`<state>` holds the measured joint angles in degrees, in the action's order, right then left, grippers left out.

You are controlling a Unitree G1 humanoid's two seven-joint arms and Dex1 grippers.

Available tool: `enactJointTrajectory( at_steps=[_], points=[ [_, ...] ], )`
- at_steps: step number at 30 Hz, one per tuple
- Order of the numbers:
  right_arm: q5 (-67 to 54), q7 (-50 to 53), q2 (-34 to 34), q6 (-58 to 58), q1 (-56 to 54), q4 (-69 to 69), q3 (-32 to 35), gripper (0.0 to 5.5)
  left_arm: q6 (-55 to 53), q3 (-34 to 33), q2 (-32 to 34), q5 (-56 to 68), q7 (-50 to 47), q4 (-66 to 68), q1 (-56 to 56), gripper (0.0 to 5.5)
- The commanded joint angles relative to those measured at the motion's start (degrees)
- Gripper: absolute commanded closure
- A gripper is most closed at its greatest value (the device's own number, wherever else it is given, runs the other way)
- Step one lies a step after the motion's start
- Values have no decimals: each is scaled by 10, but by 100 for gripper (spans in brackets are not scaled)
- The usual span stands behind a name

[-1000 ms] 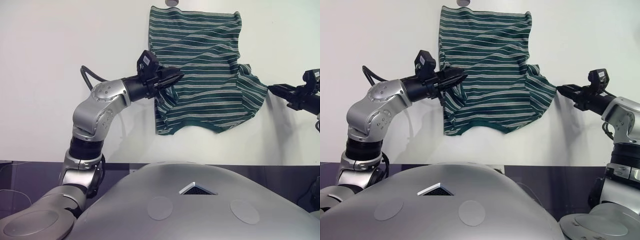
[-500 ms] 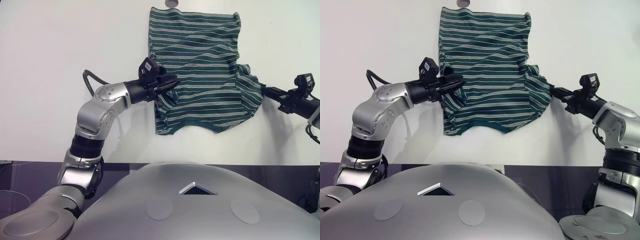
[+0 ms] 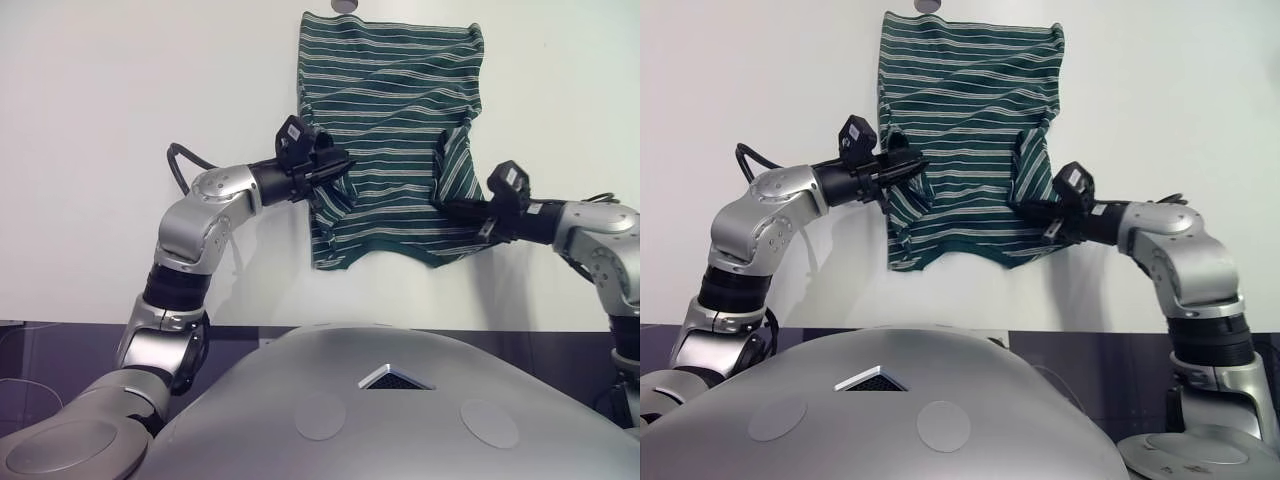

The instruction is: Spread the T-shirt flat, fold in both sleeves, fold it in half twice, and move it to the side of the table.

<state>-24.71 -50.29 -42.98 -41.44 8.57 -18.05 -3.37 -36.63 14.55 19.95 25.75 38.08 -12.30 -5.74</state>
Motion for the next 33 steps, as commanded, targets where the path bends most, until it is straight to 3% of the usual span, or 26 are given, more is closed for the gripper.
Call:
enactJointTrajectory(
  at_steps=[1,4,6,8,12,16,21,28,33],
  points=[
    [-47,-6,2,-23,-17,-44,29,434,52,13,30,-63,-4,-12,-2,445],
    [-171,-80,-53,-82,-39,-110,108,381,120,-7,61,-116,-12,-28,-15,445],
    [-157,-140,-109,-45,-33,-95,129,350,146,-36,91,-119,12,-11,-45,417],
    [-49,-185,-150,112,-5,-1,121,350,220,-37,150,-165,54,48,-76,385],
    [196,-175,-208,520,39,212,60,350,430,13,275,-291,127,181,-72,324],
    [267,-172,-216,692,38,270,31,350,556,46,339,-317,196,166,-8,324],
    [337,-75,-155,837,73,297,5,350,654,70,363,-341,215,159,60,324],
    [369,0,-129,873,65,310,-30,350,639,99,295,-383,176,149,46,324],
    [394,19,-136,895,55,324,-57,443,646,131,251,-409,166,151,21,322]
  ],
)
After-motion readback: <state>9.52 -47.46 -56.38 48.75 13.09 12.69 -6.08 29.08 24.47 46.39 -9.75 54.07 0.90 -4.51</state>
